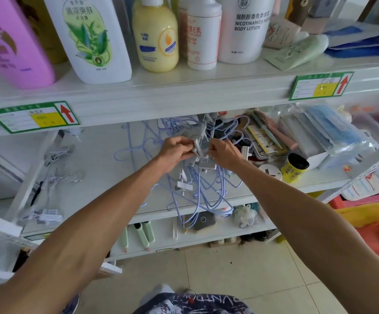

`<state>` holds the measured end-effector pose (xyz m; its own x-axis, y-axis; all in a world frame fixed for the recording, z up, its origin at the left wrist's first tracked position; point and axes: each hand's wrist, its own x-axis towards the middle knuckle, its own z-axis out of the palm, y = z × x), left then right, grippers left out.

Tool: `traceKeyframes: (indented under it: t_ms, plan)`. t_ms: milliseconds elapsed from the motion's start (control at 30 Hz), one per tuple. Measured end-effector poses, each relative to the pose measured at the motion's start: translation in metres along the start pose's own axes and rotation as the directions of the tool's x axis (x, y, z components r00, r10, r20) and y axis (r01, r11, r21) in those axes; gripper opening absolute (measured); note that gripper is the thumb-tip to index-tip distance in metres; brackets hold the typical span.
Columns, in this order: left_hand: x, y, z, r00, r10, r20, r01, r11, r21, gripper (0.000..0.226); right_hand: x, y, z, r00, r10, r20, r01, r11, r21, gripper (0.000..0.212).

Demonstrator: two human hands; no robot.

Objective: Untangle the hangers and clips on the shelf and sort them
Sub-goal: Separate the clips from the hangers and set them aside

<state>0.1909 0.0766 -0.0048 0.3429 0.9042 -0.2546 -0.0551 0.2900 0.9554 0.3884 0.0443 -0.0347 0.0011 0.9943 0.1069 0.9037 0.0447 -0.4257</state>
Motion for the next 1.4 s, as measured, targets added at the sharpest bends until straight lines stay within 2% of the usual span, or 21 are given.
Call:
traceKeyframes:
  t_ms: [133,233,400,567,667,733,767,833,933,1033,1167,1300,1400]
  plan:
    - [0.001,-0.001,-0.002,1.0,-0.006,-0.023,0.005,1.0,-0.027,0.016,0.002,0.0,-0.002,0.999,-0.011,-0.043,0.011,1.0,0.017,0.015]
    - [0.007,0.001,-0.007,0.997,0.0,-0.072,-0.004,0.998,-0.056,0.016,-0.005,0.007,-0.005,0.998,-0.057,-0.036,0.056,0.998,-0.017,0.008]
    - [0.007,-0.003,-0.014,0.993,-0.017,-0.12,0.012,0.999,-0.045,0.02,-0.015,0.033,-0.011,0.994,-0.08,0.071,0.081,0.997,-0.016,0.019]
    - [0.002,-0.003,-0.012,0.989,-0.072,-0.132,0.07,0.997,-0.018,0.024,-0.013,0.034,-0.005,0.981,-0.041,0.19,0.059,0.994,-0.091,0.017]
    - [0.003,0.003,-0.009,0.977,-0.129,-0.172,0.127,0.992,-0.02,0.016,-0.003,0.024,0.003,0.978,-0.022,0.207,0.053,0.988,-0.145,0.025]
    - [0.004,0.008,-0.011,0.981,-0.156,-0.116,0.149,0.986,-0.071,0.011,0.002,0.017,0.004,0.979,0.001,0.203,0.035,0.985,-0.171,0.016]
    - [0.004,0.009,-0.013,0.987,-0.149,-0.065,0.146,0.988,-0.053,0.016,0.005,0.016,0.004,0.982,-0.001,0.191,0.037,0.983,-0.182,0.01]
    - [0.005,0.009,-0.014,0.993,-0.12,0.014,0.118,0.987,0.109,0.025,0.01,0.011,0.002,0.989,-0.031,0.145,0.056,0.983,-0.174,0.007]
    - [0.005,0.007,-0.015,0.997,-0.073,0.007,0.068,0.961,0.267,0.02,0.01,0.012,-0.006,0.985,-0.104,0.141,0.119,0.988,-0.098,0.014]
    - [0.008,0.012,-0.017,0.999,-0.048,-0.006,0.048,0.967,0.248,0.022,0.004,0.025,-0.017,0.986,-0.15,0.07,0.153,0.988,-0.028,0.022]
    - [0.01,0.018,-0.007,0.999,-0.043,0.011,0.039,0.969,0.245,0.026,0.0,0.038,-0.022,0.989,-0.149,0.011,0.149,0.989,-0.003,0.018]
    - [0.005,0.024,0.009,1.0,-0.003,0.015,-0.001,0.976,0.219,0.029,0.003,0.021,-0.008,0.983,-0.153,0.106,0.157,0.987,-0.036,0.024]
    - [0.006,0.028,0.01,0.999,0.006,-0.035,0.003,0.967,0.254,0.021,0.01,0.017,0.009,0.979,-0.131,0.155,0.142,0.987,-0.069,0.015]
